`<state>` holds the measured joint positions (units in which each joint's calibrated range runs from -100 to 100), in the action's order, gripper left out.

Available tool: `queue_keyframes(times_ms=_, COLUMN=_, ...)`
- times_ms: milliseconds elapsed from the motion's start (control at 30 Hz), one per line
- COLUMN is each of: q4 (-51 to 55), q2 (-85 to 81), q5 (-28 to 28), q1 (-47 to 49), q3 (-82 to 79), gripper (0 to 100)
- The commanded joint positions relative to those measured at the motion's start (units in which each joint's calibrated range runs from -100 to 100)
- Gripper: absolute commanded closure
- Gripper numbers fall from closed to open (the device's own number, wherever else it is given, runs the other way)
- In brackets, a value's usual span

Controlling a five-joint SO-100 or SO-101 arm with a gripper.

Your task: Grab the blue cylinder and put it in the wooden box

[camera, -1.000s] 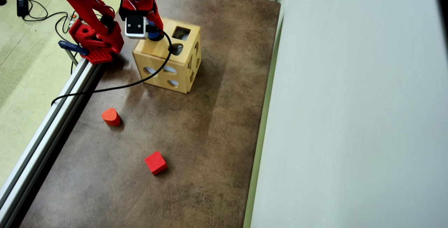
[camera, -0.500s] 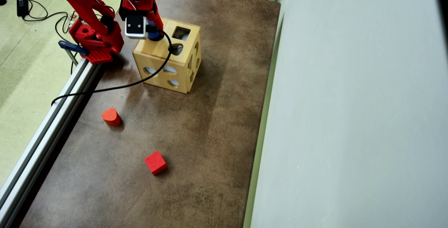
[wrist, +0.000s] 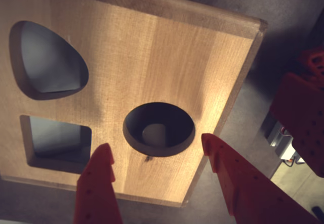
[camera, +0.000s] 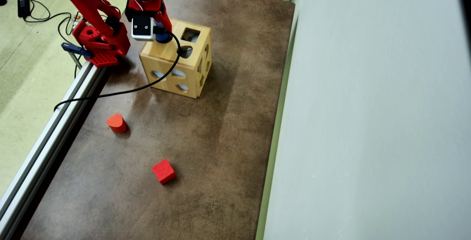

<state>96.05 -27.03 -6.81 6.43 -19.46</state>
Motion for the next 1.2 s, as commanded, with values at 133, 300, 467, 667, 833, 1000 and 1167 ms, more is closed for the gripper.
queue_keyframes(times_ms=133, q4=-0.87, q2=0.92, q5=0.10, q1=0.40, q3=0.23, gripper=70)
queue_keyframes(times_ms=300, q4=-0.07, q2=-0.78, q5=0.10, q1=0.40, q3=0.59, gripper=70)
queue_keyframes(times_ms=467, q4=0.01, q2=-7.15, q5=0.10, q1=0.40, q3=0.67, gripper=74)
queue_keyframes(times_ms=667, q4=0.01, q2=-21.42, q5=0.15, q1=-0.27, q3=0.41, gripper=78)
queue_keyframes(times_ms=833, q4=0.01, q2=-39.34, q5=0.15, q1=-0.34, q3=0.23, gripper=80)
queue_keyframes(times_ms=1000, q4=-0.23, q2=-56.41, q5=0.10, q1=-0.34, q3=-2.10, gripper=80)
queue_keyframes(times_ms=1167, q4=-0.07, q2=-67.45, q5=-0.10, q1=-0.41, q3=-3.53, gripper=80)
